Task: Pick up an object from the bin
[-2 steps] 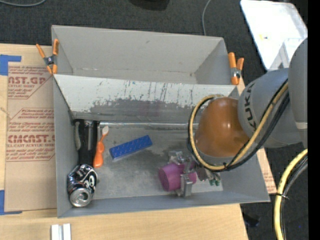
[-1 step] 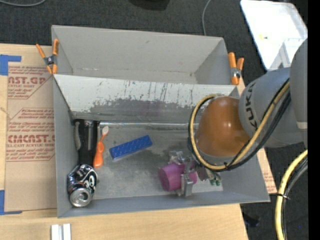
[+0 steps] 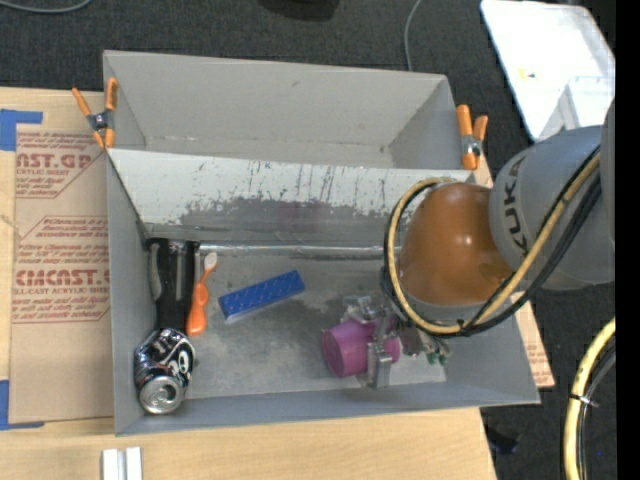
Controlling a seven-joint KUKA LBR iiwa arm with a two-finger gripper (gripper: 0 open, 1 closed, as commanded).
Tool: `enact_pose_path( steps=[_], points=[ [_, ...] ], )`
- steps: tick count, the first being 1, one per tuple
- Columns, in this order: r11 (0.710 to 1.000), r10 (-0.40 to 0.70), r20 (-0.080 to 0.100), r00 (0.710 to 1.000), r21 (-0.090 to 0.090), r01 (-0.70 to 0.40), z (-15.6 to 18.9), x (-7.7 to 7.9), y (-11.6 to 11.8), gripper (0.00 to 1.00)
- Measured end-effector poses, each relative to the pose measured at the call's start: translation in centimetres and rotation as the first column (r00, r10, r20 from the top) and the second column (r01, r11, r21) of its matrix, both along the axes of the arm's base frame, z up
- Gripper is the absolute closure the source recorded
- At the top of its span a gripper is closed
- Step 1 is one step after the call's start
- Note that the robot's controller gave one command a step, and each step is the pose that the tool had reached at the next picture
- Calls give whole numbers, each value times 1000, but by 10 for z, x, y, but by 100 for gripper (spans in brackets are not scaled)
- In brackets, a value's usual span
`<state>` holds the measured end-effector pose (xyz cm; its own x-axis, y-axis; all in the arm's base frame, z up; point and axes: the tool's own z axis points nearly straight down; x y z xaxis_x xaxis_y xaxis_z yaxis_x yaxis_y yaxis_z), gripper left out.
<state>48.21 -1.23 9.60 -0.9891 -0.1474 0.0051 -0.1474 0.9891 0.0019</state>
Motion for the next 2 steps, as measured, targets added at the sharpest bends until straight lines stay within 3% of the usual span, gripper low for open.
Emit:
enact_pose_path(
  steps=[2],
  points=[
    [1000, 0, -6, 1000, 0, 0, 19, -2, 0, 100]
  ],
)
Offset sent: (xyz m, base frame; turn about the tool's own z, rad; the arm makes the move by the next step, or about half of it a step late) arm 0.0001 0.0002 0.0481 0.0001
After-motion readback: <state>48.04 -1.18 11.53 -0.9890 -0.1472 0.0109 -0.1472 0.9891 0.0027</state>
